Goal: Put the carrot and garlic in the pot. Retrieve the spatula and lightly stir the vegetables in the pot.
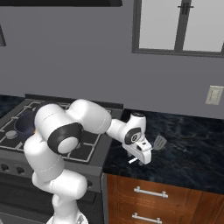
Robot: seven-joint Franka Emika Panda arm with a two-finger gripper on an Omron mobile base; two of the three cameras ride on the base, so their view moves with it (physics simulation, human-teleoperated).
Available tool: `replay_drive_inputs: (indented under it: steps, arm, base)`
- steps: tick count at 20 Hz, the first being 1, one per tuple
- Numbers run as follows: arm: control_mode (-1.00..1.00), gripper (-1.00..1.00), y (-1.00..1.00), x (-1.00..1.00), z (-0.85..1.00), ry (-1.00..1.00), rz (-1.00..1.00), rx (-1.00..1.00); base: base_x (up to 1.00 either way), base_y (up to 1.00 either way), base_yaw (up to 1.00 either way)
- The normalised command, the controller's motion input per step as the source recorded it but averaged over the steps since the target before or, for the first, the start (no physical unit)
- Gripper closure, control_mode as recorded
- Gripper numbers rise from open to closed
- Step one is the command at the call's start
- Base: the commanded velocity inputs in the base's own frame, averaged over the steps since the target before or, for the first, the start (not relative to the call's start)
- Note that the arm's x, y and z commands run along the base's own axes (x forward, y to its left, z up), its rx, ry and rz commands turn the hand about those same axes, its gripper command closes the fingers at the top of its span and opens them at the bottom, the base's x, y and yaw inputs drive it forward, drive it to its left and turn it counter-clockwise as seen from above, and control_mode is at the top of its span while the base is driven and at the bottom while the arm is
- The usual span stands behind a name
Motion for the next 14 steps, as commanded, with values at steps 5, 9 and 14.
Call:
replay_drive_inputs:
  steps: [5, 9, 14]
  arm:
    - [-1.00, -1.00, 0.06, -0.07, -0.12, 0.00, 0.00, 0.01]
    - [-1.00, -1.00, 0.00, 0.01, -0.31, 0.00, 0.00, 0.00]
    - [-1.00, -1.00, 0.00, 0.20, -0.36, 0.00, 0.00, 0.00]
  base:
    - [0.00, 0.00, 0.00]
    - [0.00, 0.00, 0.00]
    - [0.00, 0.00, 0.00]
